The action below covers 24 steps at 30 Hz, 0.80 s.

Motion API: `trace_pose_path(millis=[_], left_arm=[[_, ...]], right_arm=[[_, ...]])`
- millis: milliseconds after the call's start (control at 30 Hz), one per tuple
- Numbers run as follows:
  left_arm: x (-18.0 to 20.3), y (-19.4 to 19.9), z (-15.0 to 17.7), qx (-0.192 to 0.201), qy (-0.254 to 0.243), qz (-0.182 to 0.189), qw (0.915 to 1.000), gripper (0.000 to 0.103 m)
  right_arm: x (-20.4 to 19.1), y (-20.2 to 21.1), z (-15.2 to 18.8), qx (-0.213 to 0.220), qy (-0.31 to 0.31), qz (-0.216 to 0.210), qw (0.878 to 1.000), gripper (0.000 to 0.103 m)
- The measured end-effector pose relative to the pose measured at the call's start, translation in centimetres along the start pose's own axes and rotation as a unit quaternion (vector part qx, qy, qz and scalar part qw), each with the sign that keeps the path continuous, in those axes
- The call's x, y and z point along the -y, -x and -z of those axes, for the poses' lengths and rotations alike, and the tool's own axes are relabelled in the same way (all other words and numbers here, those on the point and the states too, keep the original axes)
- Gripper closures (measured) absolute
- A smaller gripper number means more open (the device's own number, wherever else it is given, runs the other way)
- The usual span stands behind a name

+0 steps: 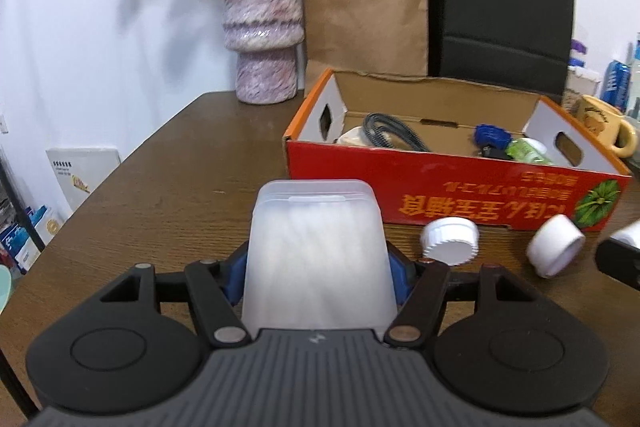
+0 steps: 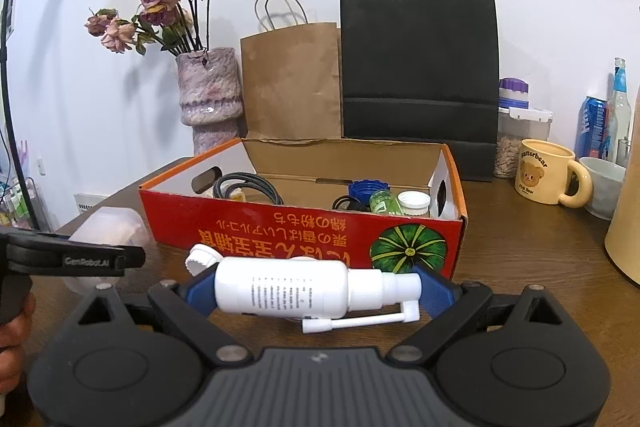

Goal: Organize rigid objects
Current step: 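Grasp the translucent plastic box with the left tool while the right tool holds the spray bottle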

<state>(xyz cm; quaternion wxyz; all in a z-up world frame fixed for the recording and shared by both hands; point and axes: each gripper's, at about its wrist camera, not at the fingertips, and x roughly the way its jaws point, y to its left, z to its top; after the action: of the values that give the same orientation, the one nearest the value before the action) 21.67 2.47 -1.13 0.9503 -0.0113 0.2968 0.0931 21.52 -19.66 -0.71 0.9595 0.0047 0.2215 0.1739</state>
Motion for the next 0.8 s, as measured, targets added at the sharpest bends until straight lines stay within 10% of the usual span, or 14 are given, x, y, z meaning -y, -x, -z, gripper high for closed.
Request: trace_pose_path(millis=[800], left_arm=[[3.0,5.7,1.5,0.028,-0.024,0.031,0.9988,0.037]], right_arm=[[-0.4,3.8,-0.4,0.016,-0.003,0.014,1.0,0.006]])
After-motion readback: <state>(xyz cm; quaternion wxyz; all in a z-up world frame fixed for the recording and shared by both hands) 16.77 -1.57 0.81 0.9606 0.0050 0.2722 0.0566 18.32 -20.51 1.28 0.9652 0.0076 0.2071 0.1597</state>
